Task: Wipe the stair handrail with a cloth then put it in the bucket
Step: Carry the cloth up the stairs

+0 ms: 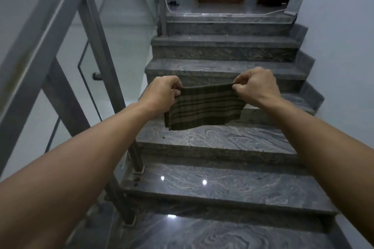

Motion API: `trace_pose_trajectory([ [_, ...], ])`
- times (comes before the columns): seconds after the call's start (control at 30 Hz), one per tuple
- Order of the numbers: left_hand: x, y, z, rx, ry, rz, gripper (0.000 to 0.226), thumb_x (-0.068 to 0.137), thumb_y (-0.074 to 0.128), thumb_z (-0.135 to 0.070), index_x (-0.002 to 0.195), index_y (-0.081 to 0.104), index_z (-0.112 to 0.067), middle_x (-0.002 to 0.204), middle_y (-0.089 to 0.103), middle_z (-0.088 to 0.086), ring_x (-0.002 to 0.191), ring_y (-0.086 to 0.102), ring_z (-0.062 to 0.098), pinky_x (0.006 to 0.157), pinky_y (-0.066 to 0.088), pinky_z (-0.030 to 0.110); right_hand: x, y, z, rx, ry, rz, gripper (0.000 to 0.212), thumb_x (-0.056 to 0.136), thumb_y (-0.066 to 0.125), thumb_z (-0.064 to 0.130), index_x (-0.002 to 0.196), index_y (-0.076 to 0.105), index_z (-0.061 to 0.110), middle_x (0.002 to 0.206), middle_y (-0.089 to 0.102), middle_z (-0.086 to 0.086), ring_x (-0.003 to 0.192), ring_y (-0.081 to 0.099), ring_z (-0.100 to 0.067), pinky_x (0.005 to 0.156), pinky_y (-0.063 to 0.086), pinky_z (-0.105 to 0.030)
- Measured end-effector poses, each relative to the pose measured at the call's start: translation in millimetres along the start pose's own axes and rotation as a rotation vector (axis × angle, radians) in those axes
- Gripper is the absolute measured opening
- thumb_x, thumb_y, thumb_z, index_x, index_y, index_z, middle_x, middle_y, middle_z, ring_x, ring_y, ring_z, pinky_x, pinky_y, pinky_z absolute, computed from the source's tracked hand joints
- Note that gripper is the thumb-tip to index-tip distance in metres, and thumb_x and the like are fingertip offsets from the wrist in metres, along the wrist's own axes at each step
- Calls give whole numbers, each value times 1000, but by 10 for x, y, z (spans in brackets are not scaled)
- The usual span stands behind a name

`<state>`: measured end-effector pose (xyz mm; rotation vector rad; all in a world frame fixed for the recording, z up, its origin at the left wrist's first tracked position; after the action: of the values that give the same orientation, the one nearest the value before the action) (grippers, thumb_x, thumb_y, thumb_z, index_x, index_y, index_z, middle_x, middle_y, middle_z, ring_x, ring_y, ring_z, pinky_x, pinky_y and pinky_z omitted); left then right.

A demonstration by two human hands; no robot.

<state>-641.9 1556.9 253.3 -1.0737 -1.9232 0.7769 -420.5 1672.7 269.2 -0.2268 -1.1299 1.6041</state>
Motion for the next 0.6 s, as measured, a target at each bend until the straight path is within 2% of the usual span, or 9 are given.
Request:
trace_pose_trajectory([
  [0.1, 460, -83, -25, -28, -11, 8, 18, 88, 59, -3, 98, 69, -14, 97, 65, 4, 89, 58, 19, 79, 51, 32, 516, -36, 2, 17, -9, -34, 19, 78, 66, 29, 93, 76, 21, 92, 75, -3, 89, 68, -21, 81, 58, -43],
  [0.2, 900, -207, -82, -40, -33, -38, 20, 88, 58, 1, 99, 69, -11, 97, 64, 5, 89, 58, 19, 79, 51, 32, 1039, -47, 25, 34, -38, -19, 18, 80, 67, 28, 93, 76, 19, 91, 75, -2, 87, 68, -19, 79, 58, -43],
  [0.3, 1351, -428, -116, -76, -77, -104, 17, 85, 59, 0, 91, 64, -14, 91, 64, 4, 86, 60, 22, 74, 52, 33, 1577, -103, 109, 45, -48, 2, 17, 79, 71, 30, 92, 76, 20, 90, 75, 0, 86, 68, -17, 79, 58, -42],
  [0.43, 1819, -866, -181, -33, -87, -265, 17, 80, 58, 0, 79, 57, -17, 84, 64, 7, 79, 61, 27, 70, 54, 41, 2208, -196, 423, 78, -76, -18, 29, 72, 78, 41, 92, 76, 20, 87, 76, -1, 82, 69, -16, 76, 59, -39],
  [0.53, 2121, -1172, -195, 46, -81, -301, 25, 81, 57, 2, 75, 67, -19, 85, 63, 2, 82, 61, 26, 74, 54, 39, 2635, -219, 737, 97, -93, -24, 30, 73, 76, 45, 90, 76, 20, 85, 76, -1, 82, 69, -18, 74, 59, -40],
  [0.6, 2332, -1374, -152, 71, -88, -318, 26, 82, 57, 5, 82, 74, -14, 87, 60, -2, 85, 60, 22, 79, 54, 36, 2923, -210, 950, 100, -101, -18, 29, 74, 74, 45, 89, 76, 21, 85, 76, 0, 84, 68, -19, 74, 58, -41],
])
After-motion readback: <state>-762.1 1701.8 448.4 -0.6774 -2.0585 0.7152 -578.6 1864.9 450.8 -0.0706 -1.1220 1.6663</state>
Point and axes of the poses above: each hand's wrist, its own x-axis towards the middle knuckle, its own y-axis out of the palm, z = x × y, the point moved 6 cm from there along x, towards the middle knuckle
